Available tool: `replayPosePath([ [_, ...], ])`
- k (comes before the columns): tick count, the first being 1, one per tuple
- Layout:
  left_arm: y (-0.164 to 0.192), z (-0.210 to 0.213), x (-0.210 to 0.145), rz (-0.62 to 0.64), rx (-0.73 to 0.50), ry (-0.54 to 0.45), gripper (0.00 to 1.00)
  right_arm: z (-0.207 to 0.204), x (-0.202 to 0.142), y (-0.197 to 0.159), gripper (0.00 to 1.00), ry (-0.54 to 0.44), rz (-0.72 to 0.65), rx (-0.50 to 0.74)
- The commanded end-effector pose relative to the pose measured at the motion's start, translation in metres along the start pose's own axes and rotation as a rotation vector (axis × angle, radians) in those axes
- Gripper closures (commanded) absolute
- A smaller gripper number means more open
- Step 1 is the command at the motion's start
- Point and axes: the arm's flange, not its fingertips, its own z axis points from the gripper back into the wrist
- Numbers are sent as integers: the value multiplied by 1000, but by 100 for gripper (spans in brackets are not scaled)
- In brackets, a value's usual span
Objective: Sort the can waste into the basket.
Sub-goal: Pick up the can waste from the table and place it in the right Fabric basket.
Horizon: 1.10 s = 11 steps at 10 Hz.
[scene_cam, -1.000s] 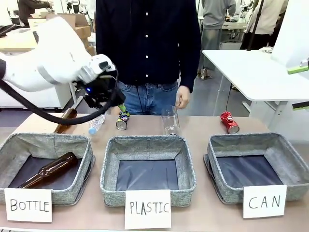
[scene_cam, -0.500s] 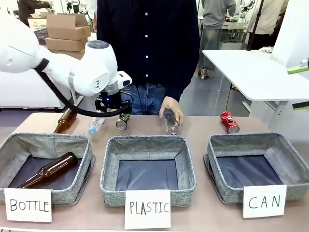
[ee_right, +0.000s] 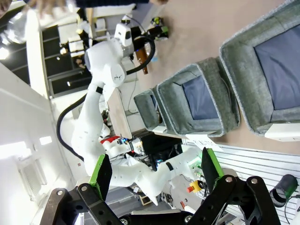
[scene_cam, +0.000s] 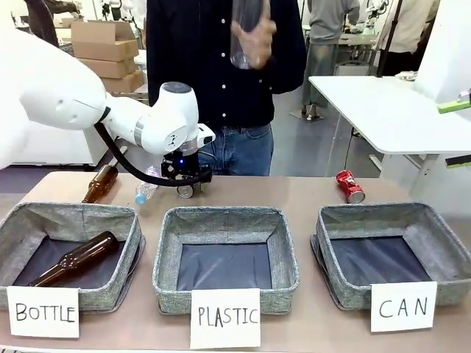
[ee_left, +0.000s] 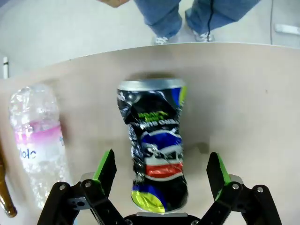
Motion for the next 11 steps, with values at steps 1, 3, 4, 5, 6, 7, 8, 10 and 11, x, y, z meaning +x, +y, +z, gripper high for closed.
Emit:
replayPosePath([
  [1, 2, -2, 3, 28, 9, 18, 0, 0, 2, 1, 0, 3, 20, 28],
  [3, 4, -6, 0, 35, -13, 13, 2, 0, 2, 1, 0, 3, 20, 28],
  [4, 3, -6, -2, 29, -14, 11, 59, 0, 2, 1, 0, 3, 20, 28],
  [5, 3, -5, -3, 29, -14, 9, 61, 0, 2, 1, 0, 3, 20, 28],
  [6, 3, -5, -4, 30, -14, 7, 100, 0, 2, 1, 0, 3, 20, 28],
  [7, 4, -4, -5, 33, -15, 2, 100, 0, 2, 1, 0, 3, 20, 28],
  [8, 5, -1, -6, 34, -20, -5, 100, 0, 2, 1, 0, 3, 20, 28],
  [10, 8, 4, -7, 41, -30, -11, 92, 0, 2, 1, 0, 3, 20, 28],
  [11, 10, 7, -7, 46, -32, -15, 100, 0, 2, 1, 0, 3, 20, 28],
])
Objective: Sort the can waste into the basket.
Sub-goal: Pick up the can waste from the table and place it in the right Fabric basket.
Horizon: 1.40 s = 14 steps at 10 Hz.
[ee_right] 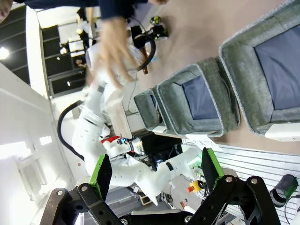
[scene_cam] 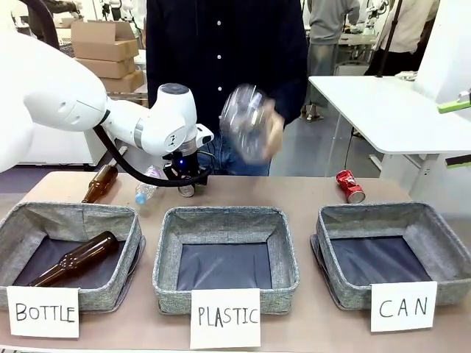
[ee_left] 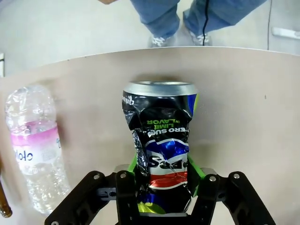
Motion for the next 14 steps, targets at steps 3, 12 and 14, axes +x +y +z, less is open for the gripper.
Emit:
replayPosePath([
  [3, 19, 18, -9, 55, -40, 4, 100, 0, 2, 1, 0, 2, 20, 28],
  [12, 110, 219, -213, -280, -488, -92, 100, 0, 2, 1, 0, 2, 20, 28],
  [14, 133, 225, -296, -563, -595, -95, 100, 0, 2, 1, 0, 2, 20, 28],
])
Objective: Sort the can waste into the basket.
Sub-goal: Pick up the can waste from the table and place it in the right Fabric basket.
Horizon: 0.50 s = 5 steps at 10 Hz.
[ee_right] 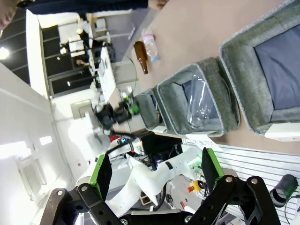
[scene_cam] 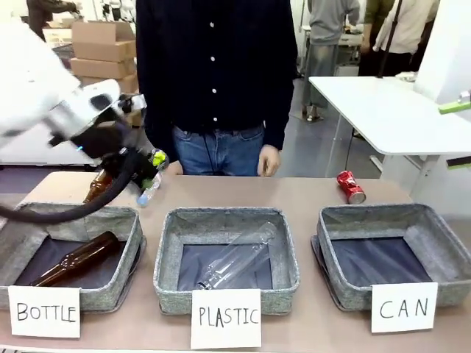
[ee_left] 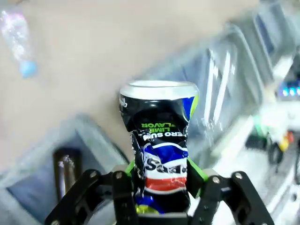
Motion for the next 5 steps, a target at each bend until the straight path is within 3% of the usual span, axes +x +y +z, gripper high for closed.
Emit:
replayPosePath([
  [1, 3, 15, -73, -164, -62, 16, 100, 0, 2, 1, 0, 2, 19, 28],
  [2, 0, 0, 0, 0, 0, 0, 100, 0, 2, 1, 0, 2, 19, 28],
  [4, 0, 0, 0, 0, 0, 0, 100, 0, 2, 1, 0, 2, 19, 28],
  [5, -5, 7, -43, -75, -41, -2, 68, 0, 2, 1, 0, 2, 19, 28],
])
